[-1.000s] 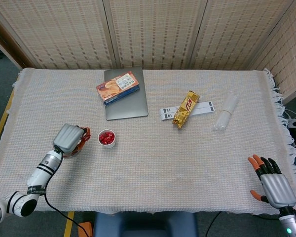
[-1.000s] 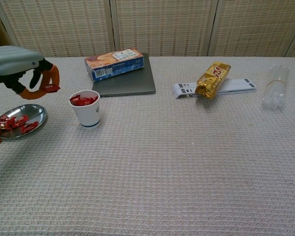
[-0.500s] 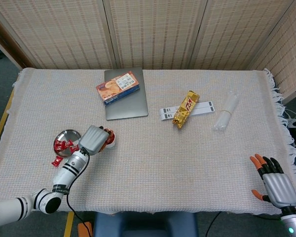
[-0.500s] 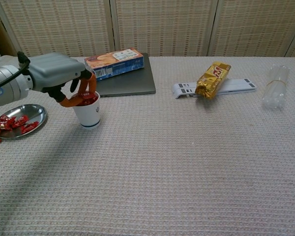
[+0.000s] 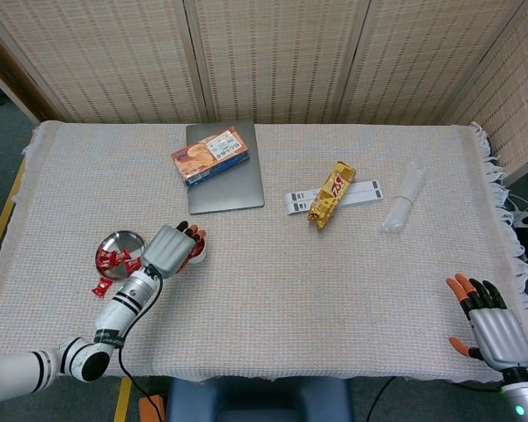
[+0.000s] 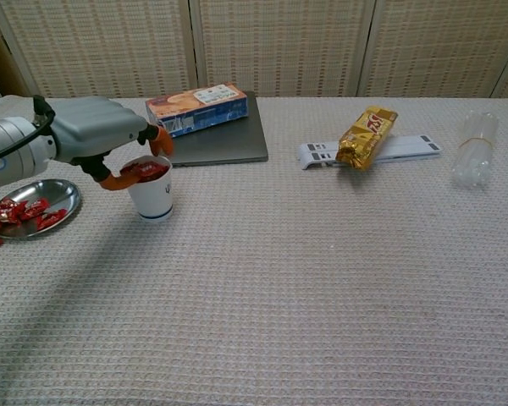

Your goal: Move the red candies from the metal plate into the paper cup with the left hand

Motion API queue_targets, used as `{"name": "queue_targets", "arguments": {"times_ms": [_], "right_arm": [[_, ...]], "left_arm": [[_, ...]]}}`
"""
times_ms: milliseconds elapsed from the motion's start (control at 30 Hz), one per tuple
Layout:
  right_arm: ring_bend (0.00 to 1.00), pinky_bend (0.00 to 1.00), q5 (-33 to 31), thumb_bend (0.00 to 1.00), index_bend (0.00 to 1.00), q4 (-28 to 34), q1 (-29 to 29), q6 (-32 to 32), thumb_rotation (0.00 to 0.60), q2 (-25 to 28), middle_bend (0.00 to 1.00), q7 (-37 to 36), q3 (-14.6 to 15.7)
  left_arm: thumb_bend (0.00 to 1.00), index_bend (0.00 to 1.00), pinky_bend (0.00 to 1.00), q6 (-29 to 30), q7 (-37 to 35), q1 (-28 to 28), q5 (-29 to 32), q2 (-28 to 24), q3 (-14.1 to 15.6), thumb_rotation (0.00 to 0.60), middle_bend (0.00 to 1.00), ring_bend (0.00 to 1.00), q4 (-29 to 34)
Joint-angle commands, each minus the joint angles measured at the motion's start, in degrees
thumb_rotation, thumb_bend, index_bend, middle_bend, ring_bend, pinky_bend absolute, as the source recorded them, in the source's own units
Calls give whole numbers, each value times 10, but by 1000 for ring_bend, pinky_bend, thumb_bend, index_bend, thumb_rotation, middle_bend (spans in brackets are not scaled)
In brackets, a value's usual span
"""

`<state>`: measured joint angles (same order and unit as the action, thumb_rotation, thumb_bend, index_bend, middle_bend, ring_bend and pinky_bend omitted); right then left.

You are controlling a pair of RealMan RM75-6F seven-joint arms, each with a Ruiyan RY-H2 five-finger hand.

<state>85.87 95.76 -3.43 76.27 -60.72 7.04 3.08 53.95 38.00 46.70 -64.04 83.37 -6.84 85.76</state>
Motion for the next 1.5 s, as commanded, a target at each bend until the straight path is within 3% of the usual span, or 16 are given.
{"name": "queue_targets", "arguments": {"times_ms": [33, 233, 467, 567, 700, 867, 1000, 1233, 1500], "right_arm": [[0, 0, 1, 111, 0, 0, 0, 1, 600, 0, 0, 1, 0], [0, 0, 3, 111, 0, 1, 1, 2, 600, 0, 0, 1, 2], [0, 0, 4, 111, 0, 0, 2, 3, 600, 0, 0, 0, 1], [0, 0, 7, 111, 0, 0, 2, 4, 600, 1, 0, -2, 3], [0, 0, 16, 111, 0, 1, 4, 9, 600, 3, 0, -7, 6], [0, 0, 27, 111, 0, 0, 6, 14, 600, 5, 0, -12, 10], [0, 0, 33, 111, 0, -1, 6, 14, 600, 6, 0, -13, 13], [0, 0, 45, 111, 0, 0, 5, 14, 600, 6, 0, -13, 17], [0, 0, 47, 111, 0, 0, 6, 15, 600, 5, 0, -12, 18]], "left_arm": [[449, 170, 1000, 0, 8, -1, 7, -9, 5, 600, 205, 196, 5], [446, 97, 1000, 10, 17, -6, 12, -15, 12, 600, 169, 168, 1], [448, 91, 1000, 32, 24, -17, 10, -32, 18, 600, 163, 161, 10], [448, 96, 1000, 74, -3, -49, -29, -67, 37, 600, 172, 171, 47], [441, 151, 1000, 116, -51, -97, -73, -89, 73, 600, 258, 283, 61], [428, 299, 1000, 184, -83, -170, -109, -73, 116, 600, 368, 408, 13], [418, 339, 1000, 204, -93, -214, -108, -44, 134, 600, 421, 475, -48], [416, 334, 1000, 196, -121, -242, -108, 12, 126, 600, 420, 478, -151], [405, 312, 1000, 183, -111, -253, -107, 43, 111, 600, 400, 473, -208]]}}
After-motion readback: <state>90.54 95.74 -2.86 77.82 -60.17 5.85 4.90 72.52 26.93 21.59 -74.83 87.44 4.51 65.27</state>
